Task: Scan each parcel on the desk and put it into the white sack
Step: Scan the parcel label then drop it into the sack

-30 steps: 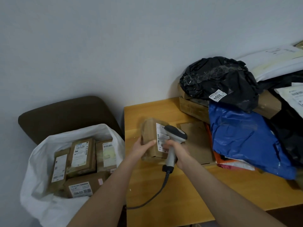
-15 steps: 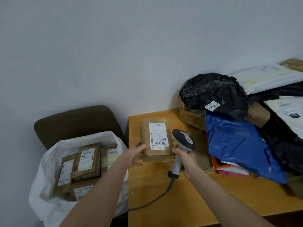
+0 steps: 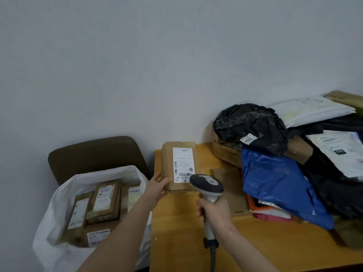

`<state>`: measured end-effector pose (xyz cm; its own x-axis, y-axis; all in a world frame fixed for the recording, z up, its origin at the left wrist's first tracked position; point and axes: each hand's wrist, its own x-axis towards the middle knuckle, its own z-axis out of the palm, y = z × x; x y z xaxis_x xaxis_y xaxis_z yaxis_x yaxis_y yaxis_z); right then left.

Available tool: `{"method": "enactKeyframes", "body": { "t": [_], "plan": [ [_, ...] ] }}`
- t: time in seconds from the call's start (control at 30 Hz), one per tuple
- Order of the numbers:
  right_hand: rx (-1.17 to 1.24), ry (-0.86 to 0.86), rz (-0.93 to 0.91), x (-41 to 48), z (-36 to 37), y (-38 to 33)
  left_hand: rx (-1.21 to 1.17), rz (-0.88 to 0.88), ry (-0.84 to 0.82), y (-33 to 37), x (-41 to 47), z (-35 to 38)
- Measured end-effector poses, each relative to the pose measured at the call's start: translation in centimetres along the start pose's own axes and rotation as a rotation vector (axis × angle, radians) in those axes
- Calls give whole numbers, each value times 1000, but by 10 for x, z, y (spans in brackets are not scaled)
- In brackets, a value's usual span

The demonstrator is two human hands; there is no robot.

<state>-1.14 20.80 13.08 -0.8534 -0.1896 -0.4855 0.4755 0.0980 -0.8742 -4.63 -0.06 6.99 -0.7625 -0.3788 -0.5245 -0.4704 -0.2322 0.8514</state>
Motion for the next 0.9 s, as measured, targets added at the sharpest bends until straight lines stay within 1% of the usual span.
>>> {"method": "enactKeyframes", "body": {
  "t": [0.37, 0.77, 0.9],
  "plan": [
    [-64, 6, 18, -18, -5, -4, 6, 76, 34, -9, 1, 5],
    [-38, -26, 21, -12, -9, -5, -4, 40, 46, -13, 0, 4],
    [-45, -71, 5, 1, 1, -9, -34, 15, 99, -14, -16, -8]
  ]
}}
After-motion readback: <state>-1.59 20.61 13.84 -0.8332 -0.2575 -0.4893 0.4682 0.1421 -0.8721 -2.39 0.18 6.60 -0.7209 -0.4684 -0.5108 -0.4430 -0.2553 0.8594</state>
